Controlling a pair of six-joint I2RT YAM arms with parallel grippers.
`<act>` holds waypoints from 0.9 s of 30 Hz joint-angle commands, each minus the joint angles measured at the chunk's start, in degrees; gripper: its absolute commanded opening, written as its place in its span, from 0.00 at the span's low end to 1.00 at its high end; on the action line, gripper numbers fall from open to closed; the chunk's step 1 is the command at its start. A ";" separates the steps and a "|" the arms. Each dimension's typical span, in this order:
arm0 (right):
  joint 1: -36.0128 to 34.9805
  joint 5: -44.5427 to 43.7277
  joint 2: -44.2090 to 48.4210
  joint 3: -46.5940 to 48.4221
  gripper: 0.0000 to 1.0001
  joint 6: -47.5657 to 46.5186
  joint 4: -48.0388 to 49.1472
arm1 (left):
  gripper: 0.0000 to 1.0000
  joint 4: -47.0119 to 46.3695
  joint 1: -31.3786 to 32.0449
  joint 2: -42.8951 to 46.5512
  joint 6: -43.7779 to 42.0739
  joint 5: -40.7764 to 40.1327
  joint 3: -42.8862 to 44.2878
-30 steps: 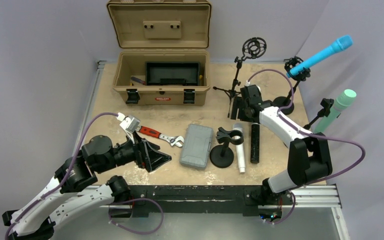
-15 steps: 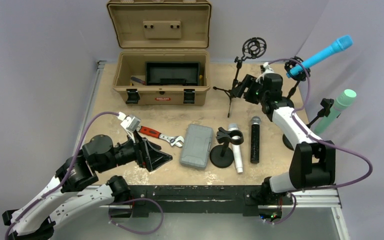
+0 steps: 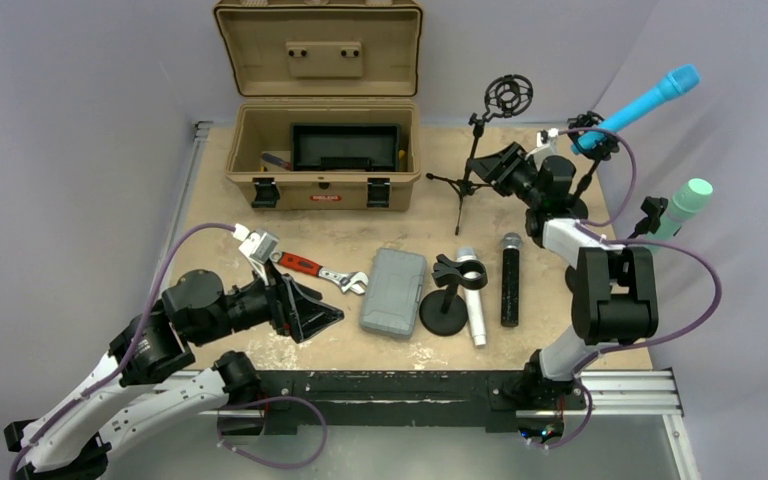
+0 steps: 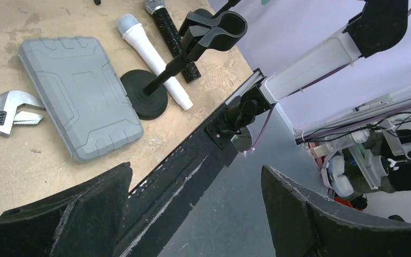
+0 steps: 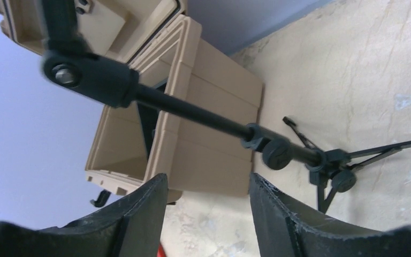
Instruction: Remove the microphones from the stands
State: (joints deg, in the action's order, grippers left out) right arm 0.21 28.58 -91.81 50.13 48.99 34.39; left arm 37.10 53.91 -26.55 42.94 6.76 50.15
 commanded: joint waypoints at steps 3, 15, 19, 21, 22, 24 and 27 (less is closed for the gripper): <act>3.20 3.51 -0.31 2.10 0.54 -7.55 0.24 | 0.87 -0.78 -0.03 0.46 1.20 -0.27 1.88; 5.81 15.81 -6.64 5.91 0.52 -22.61 0.93 | 0.86 -2.16 -0.03 -2.59 1.44 1.59 3.01; 5.84 15.57 -7.46 6.54 0.48 -23.76 0.67 | 0.87 -2.55 0.01 -3.60 1.26 2.04 3.57; 5.81 15.27 -7.59 5.99 0.47 -22.87 1.61 | 0.87 -2.93 -0.01 -4.22 1.16 2.40 3.75; 5.80 14.66 -7.21 5.34 0.47 -22.55 1.95 | 0.86 -3.18 -0.03 -4.48 1.18 2.58 3.73; 5.71 13.36 -6.19 3.75 0.48 -22.32 2.53 | 0.86 -3.58 -0.03 -4.73 1.27 2.81 3.52; 5.56 11.81 -3.85 2.15 0.51 -22.36 1.41 | 0.86 -4.00 -0.01 -4.49 1.36 2.90 3.02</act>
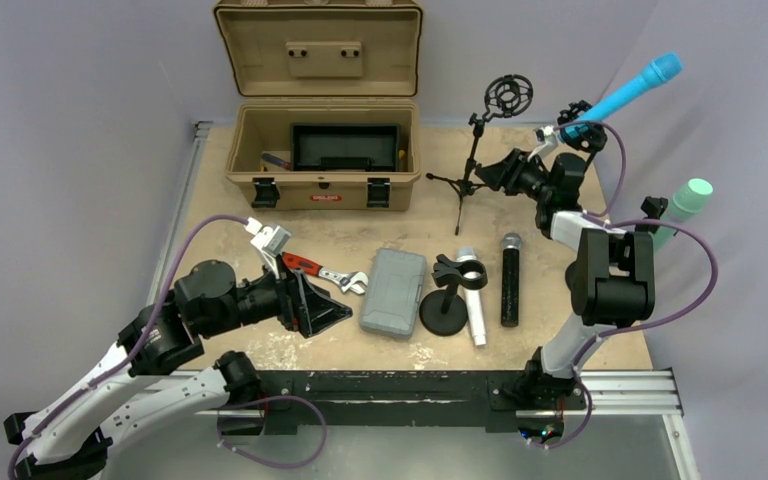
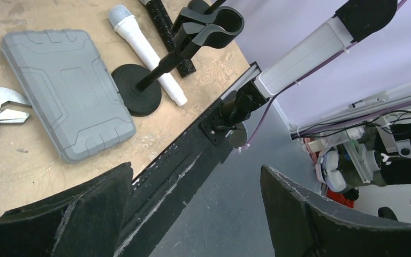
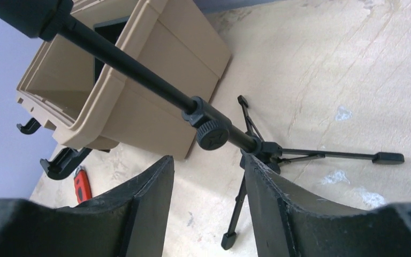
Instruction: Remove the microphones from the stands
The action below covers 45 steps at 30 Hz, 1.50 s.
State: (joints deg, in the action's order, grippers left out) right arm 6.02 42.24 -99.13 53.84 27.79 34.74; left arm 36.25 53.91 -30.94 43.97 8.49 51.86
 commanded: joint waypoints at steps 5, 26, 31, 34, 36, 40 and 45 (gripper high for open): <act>-1.91 -5.56 9.24 -2.74 0.57 -1.54 -4.84 | 0.86 -3.31 -0.03 0.44 0.33 1.14 0.62; -12.12 -30.35 14.21 9.71 0.69 -15.66 -14.30 | 0.86 -2.70 -0.03 2.99 0.99 0.48 -0.31; -12.76 -28.65 10.21 12.58 0.63 -18.28 -12.41 | 0.86 -2.01 -0.01 2.69 1.06 0.39 0.44; -13.86 -27.29 8.75 12.47 0.60 -20.79 -9.61 | 0.86 -1.85 -0.02 2.41 1.04 0.22 0.74; -14.05 -26.53 7.67 12.43 0.56 -21.93 -8.34 | 0.86 -1.71 -0.03 2.17 1.04 0.22 0.79; -14.25 -23.51 5.55 13.31 0.43 -22.92 -7.78 | 0.86 -1.76 -0.01 1.77 1.06 0.40 0.99; -15.43 -22.90 7.06 12.32 0.21 -22.23 -9.15 | 0.86 -2.03 -0.02 1.52 0.89 0.21 0.88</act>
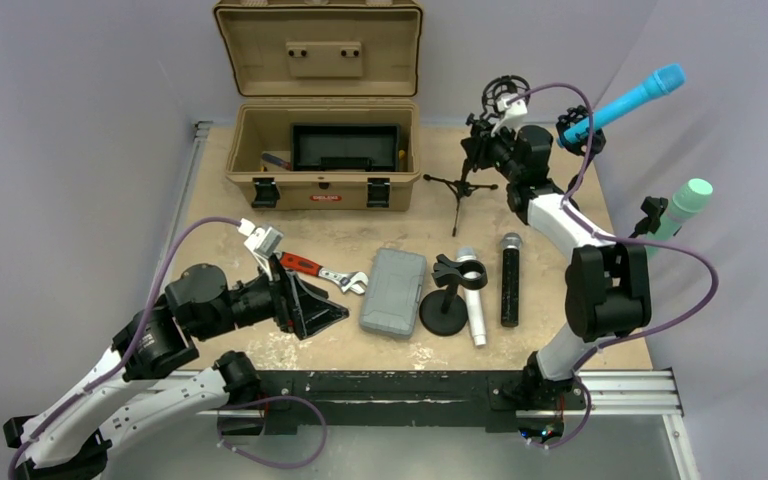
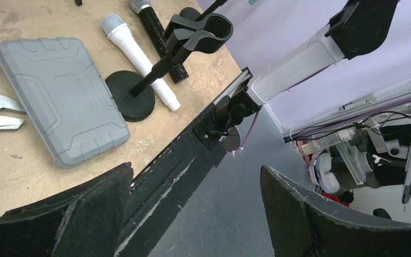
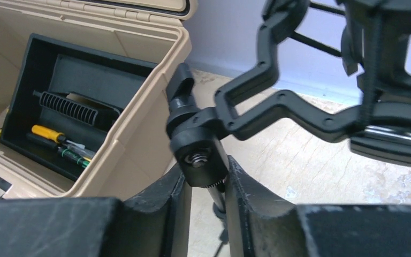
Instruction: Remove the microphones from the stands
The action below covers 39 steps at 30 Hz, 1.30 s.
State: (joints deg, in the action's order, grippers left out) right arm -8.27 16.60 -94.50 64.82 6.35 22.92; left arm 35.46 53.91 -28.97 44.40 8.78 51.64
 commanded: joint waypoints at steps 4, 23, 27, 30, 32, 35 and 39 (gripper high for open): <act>-2.27 2.50 6.02 -1.46 0.05 1.31 0.92 | 0.86 -1.67 -0.03 -1.10 -0.03 -0.02 1.01; -13.91 -9.42 22.77 -20.86 0.00 6.09 1.03 | 0.86 -5.45 -0.03 -5.54 -0.24 1.77 0.46; -15.94 -11.80 21.89 -21.16 0.05 8.80 0.87 | 0.86 -5.73 0.05 -5.58 0.06 1.78 0.35; -17.25 -11.66 21.37 -19.84 0.21 10.61 -1.13 | 0.86 -5.96 0.05 -5.61 0.44 1.68 0.12; -17.38 -12.12 22.02 -19.01 0.38 12.00 -4.31 | 0.86 -6.25 0.05 -5.48 0.70 1.77 -0.09; -17.39 -12.54 23.55 -17.34 0.55 12.19 -10.25 | 0.85 -6.77 0.14 -5.22 1.07 1.77 -0.78; -17.17 -12.57 28.23 -17.54 0.67 11.41 -15.96 | 0.85 -6.91 0.20 -4.95 0.82 1.85 -1.27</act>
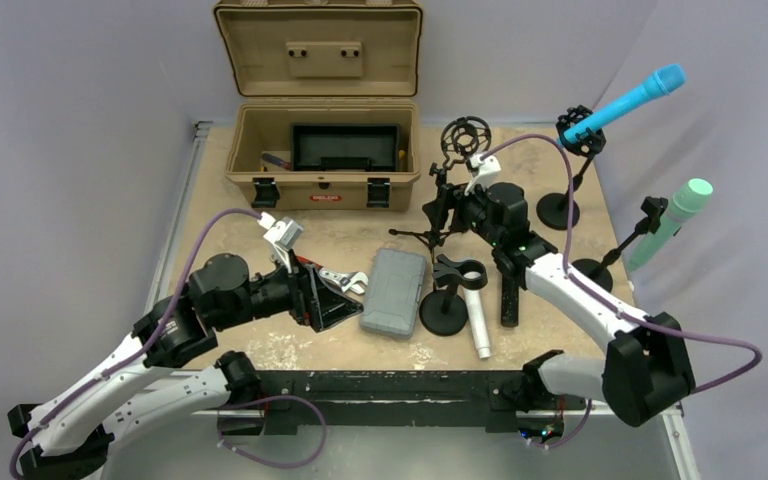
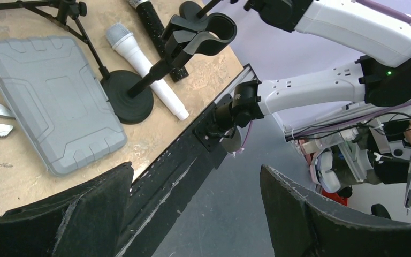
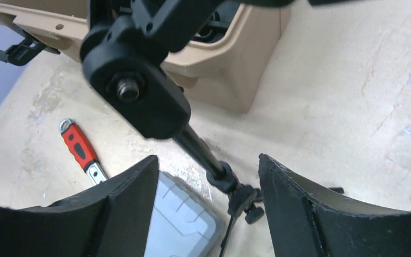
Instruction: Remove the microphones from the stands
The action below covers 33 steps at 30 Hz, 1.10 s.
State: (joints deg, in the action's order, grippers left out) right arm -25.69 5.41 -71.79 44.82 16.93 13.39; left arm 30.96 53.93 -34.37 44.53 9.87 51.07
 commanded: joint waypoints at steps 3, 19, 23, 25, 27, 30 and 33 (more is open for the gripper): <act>0.58 -1.55 10.46 1.30 0.73 0.22 -9.83 | 0.86 -2.05 0.17 0.42 -0.15 0.72 -0.65; 18.85 38.54 10.08 -5.66 0.66 8.29 -1.89 | 0.86 -1.61 0.13 2.15 -2.73 -0.05 -0.95; 22.35 46.73 6.49 -10.18 0.62 14.64 8.45 | 0.86 -1.27 0.13 5.09 -2.44 -0.44 -2.63; 22.67 48.63 3.90 -10.43 0.61 15.28 10.57 | 0.86 -0.88 0.12 6.25 -2.55 -0.55 -2.94; 22.70 49.16 1.40 -10.23 0.61 16.37 12.39 | 0.86 -0.32 0.17 7.03 -2.96 -0.53 -3.07; 22.69 48.02 -1.28 -10.55 0.61 18.95 15.99 | 0.86 0.28 0.13 7.62 -3.59 -0.09 -2.86; 22.65 47.50 -3.75 -11.60 0.61 23.60 22.10 | 0.86 0.37 0.12 8.10 -4.10 0.51 -2.83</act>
State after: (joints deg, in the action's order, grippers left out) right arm -3.14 50.78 -73.73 34.30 33.74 23.73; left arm 31.79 53.93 -27.05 42.28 9.82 48.36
